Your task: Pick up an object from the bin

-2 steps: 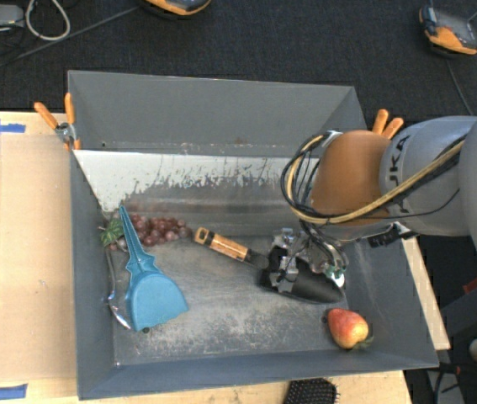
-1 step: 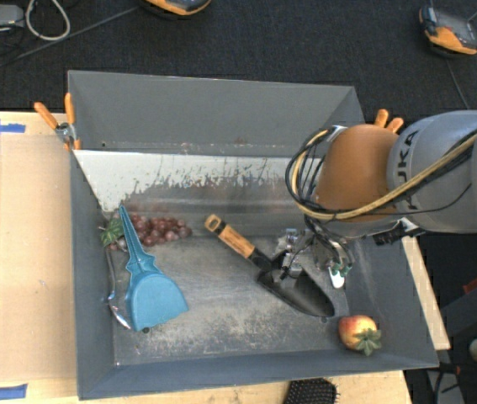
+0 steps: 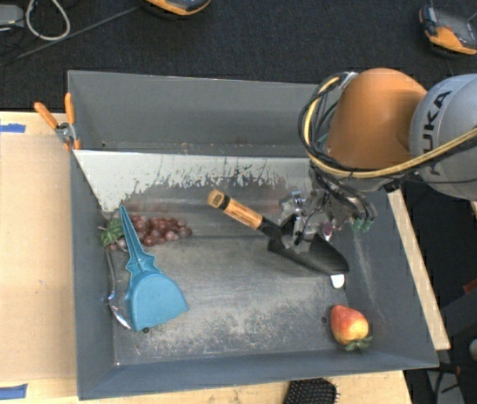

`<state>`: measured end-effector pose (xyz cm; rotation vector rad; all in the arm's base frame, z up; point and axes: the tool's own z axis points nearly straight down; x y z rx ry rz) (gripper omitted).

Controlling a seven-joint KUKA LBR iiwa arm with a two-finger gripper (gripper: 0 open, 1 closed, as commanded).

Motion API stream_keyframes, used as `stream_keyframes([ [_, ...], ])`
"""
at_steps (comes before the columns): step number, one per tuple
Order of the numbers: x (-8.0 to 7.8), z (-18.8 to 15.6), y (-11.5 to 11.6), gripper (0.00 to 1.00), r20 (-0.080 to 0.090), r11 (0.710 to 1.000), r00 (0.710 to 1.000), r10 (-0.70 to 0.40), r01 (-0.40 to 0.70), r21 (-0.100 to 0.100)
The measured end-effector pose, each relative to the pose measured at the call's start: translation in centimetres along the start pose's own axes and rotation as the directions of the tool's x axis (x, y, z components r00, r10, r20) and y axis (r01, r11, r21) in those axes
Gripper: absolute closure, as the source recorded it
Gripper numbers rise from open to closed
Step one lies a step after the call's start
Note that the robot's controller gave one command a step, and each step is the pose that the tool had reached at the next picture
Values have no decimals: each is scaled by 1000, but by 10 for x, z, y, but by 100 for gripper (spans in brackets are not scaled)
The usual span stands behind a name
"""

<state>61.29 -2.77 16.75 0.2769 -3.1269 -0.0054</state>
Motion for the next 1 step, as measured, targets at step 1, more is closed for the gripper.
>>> stream_keyframes([
  [1, 28, -80, 8, 100, -5, 984, 984, 178, -178, 1],
])
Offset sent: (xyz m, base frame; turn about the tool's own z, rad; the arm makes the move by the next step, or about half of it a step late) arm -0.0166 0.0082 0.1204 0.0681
